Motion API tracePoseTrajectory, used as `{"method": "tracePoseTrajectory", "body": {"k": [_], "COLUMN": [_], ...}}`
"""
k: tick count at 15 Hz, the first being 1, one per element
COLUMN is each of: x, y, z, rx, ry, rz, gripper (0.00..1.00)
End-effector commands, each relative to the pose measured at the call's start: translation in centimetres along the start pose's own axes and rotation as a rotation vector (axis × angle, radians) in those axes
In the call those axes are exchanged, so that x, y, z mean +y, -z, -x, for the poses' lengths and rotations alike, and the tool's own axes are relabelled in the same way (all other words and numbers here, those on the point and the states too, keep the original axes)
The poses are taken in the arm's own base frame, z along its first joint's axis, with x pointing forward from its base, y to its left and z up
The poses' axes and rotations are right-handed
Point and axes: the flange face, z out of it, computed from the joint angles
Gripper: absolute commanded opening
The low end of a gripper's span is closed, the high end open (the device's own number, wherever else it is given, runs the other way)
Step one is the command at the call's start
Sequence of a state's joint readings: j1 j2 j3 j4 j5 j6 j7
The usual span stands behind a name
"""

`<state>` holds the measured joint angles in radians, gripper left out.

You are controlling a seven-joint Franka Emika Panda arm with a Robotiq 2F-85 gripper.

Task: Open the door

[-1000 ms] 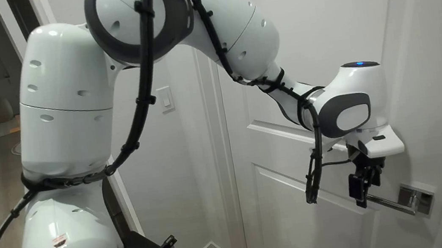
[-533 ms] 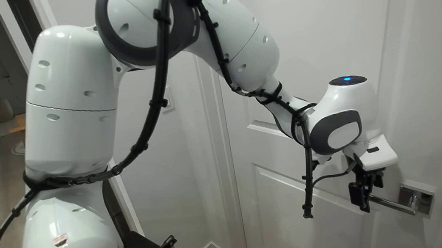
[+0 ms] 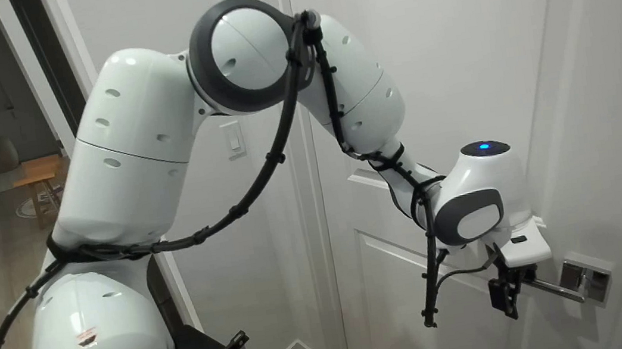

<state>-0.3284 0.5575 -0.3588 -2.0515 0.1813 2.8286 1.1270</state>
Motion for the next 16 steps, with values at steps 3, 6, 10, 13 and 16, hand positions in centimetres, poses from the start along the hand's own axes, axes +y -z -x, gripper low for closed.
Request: {"method": "tracePoseTrajectory", "body": {"k": [3, 6, 10, 13, 16], "x": [-1.7, -2.4, -2.6, -1.8, -0.4], "y": [-2.8, -3.0, -3.1, -4.2, -5.5], "z": [0.1, -0.4, -1.3, -2.1, -1.9], "rx": [0.028, 0.042, 0.061, 0.082, 0.098], "ry": [-0.001, -0.007, -0.019, -0.021, -0.004], "rz": [-0.017, -0.026, -0.025, 0.011, 0.064], "gripper": [0.87, 0.56, 0.27, 0.04, 0.0]}}
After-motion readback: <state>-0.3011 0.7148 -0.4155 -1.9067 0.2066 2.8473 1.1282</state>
